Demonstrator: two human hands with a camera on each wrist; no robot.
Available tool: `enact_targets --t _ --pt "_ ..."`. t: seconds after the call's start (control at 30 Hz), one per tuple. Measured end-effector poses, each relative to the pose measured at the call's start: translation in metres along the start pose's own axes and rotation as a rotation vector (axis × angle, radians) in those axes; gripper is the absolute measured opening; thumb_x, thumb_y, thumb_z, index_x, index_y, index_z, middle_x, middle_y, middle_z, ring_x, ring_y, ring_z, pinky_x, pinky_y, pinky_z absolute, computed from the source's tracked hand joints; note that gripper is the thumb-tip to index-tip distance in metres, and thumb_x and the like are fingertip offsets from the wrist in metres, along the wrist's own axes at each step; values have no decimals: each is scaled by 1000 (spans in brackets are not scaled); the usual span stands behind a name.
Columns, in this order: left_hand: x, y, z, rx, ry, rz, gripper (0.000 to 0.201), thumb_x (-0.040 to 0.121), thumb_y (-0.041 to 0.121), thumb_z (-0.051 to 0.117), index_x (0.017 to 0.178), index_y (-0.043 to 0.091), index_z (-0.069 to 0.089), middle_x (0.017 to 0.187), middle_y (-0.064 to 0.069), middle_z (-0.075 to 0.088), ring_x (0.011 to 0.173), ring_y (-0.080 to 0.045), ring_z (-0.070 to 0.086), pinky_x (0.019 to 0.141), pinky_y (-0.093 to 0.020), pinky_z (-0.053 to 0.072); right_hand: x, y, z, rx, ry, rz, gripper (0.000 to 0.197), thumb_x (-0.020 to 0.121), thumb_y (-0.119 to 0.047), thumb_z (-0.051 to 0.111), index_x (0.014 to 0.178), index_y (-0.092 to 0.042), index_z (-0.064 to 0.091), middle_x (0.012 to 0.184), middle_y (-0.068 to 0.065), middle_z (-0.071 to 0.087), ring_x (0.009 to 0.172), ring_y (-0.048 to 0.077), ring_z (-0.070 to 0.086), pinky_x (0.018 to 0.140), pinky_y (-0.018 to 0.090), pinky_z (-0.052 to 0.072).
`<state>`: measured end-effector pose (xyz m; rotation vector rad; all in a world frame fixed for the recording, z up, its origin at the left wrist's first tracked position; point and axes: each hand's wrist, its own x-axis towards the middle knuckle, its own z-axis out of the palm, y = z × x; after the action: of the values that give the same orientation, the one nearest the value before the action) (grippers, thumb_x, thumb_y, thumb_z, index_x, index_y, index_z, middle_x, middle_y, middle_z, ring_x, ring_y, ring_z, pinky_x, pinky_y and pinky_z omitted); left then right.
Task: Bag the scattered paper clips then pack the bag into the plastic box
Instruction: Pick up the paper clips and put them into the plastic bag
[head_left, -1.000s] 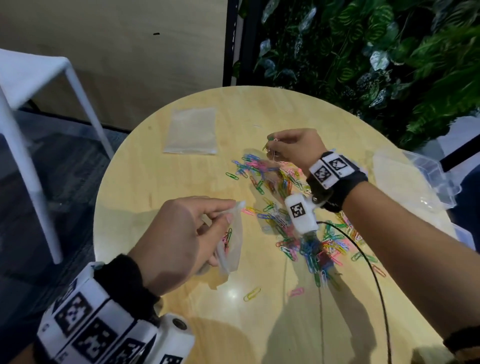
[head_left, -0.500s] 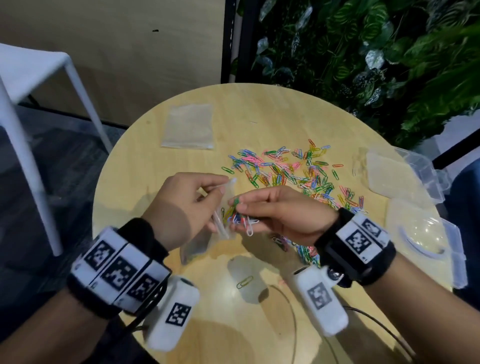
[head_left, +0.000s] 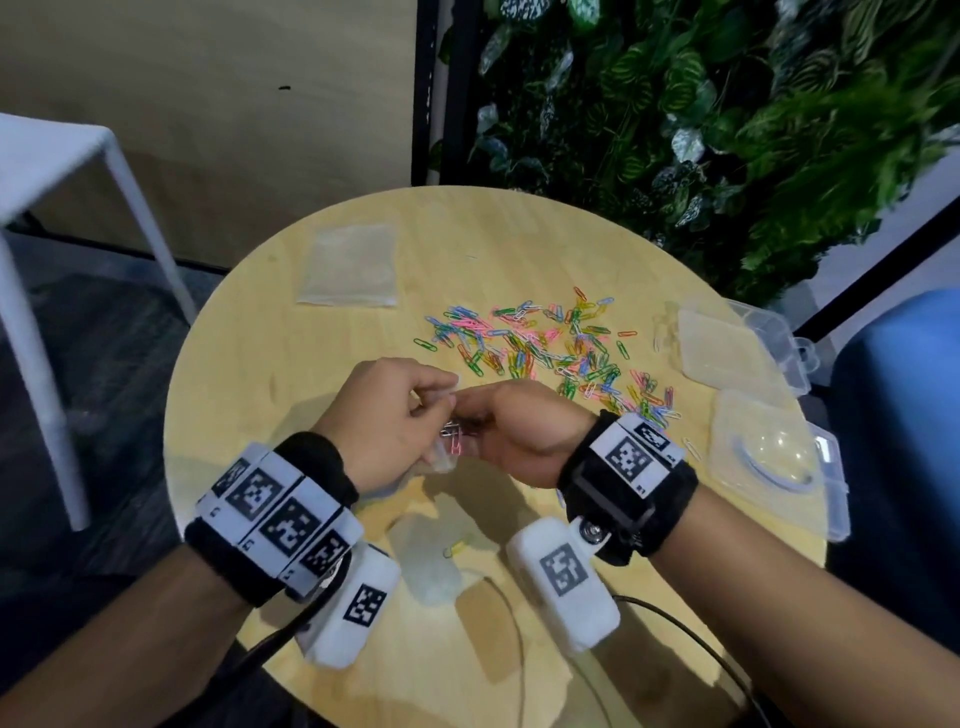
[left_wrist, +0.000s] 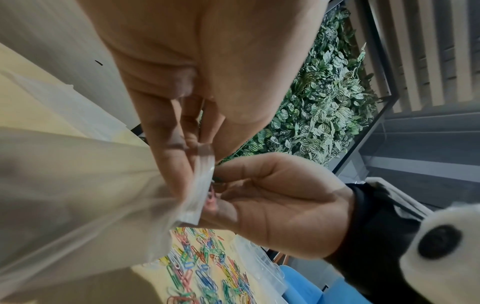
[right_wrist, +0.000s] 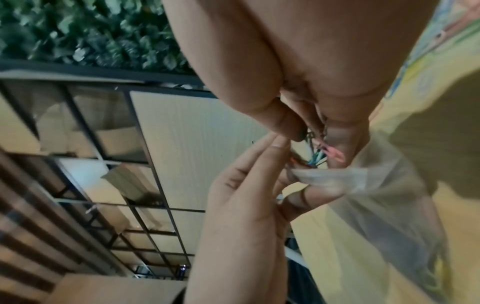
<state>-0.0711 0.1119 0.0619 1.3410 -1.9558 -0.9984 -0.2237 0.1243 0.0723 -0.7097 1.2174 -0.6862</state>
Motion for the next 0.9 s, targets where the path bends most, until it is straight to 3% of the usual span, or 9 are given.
enact_targets --t 0.1,0.2,0.37,0.47,0.53,0.6,0.67,0.77,0.9 --pt "-2 1 -2 -5 -31 -19 30 92 15 64 121 13 70 72 19 59 62 3 64 64 -4 42 0 3 4 -59 47 -33 26 88 9 43 108 12 60 102 25 66 81 25 61 76 30 54" --pt "-3 0 -8 -53 -38 -53 33 93 15 64 125 14 68 67 15 61 68 -3 67 69 -12 45 3 10 11 -460 197 -188 31 79 -12 62 107 0 68 97 22 72 81 25 66 88 45 55" --pt "-8 -1 -20 -123 -31 -84 35 95 13 60 130 17 63 75 -3 62 57 -15 73 58 -9 47 4 0 24 -1051 294 -467 21 90 -12 51 83 -9 71 66 1 65 63 19 62 61 27 46" --pt "-8 -6 -32 -143 4 -107 36 96 14 59 131 18 61 83 -7 64 55 -14 73 50 -7 43 1 -9 31 -808 188 -363 25 89 1 51 103 -6 70 72 -11 63 69 0 58 70 19 49" --pt "-10 -7 -40 -144 21 -112 35 95 14 58 130 17 62 84 -3 66 57 -15 74 50 -7 43 -5 -14 31 -502 189 -346 30 88 8 53 114 0 65 98 7 69 92 13 66 89 33 56" --pt "-12 -8 -47 -158 28 -116 35 95 13 57 130 17 62 82 1 64 54 -14 73 51 -7 45 -17 -18 25 -446 195 -457 25 90 7 52 109 1 67 102 16 70 89 20 69 84 36 58" --pt "-14 -11 -54 -156 40 -123 35 96 12 56 130 16 62 81 1 63 52 -13 72 52 -6 45 -30 -9 16 -772 196 -607 23 93 -1 52 105 -6 71 100 6 72 86 12 70 82 30 58" --pt "-15 -14 -61 -133 46 -133 35 96 14 56 131 16 62 86 2 60 51 -16 72 53 -7 46 -45 43 6 -1508 -48 -787 34 97 -22 46 127 -15 60 135 6 58 121 17 56 104 35 45" --pt "-20 -14 -62 -108 23 -137 34 96 16 57 129 16 64 91 2 63 51 -19 72 56 -9 48 -46 111 -19 -2021 -267 -641 60 98 -44 31 151 -20 19 161 6 12 146 32 19 114 52 27"
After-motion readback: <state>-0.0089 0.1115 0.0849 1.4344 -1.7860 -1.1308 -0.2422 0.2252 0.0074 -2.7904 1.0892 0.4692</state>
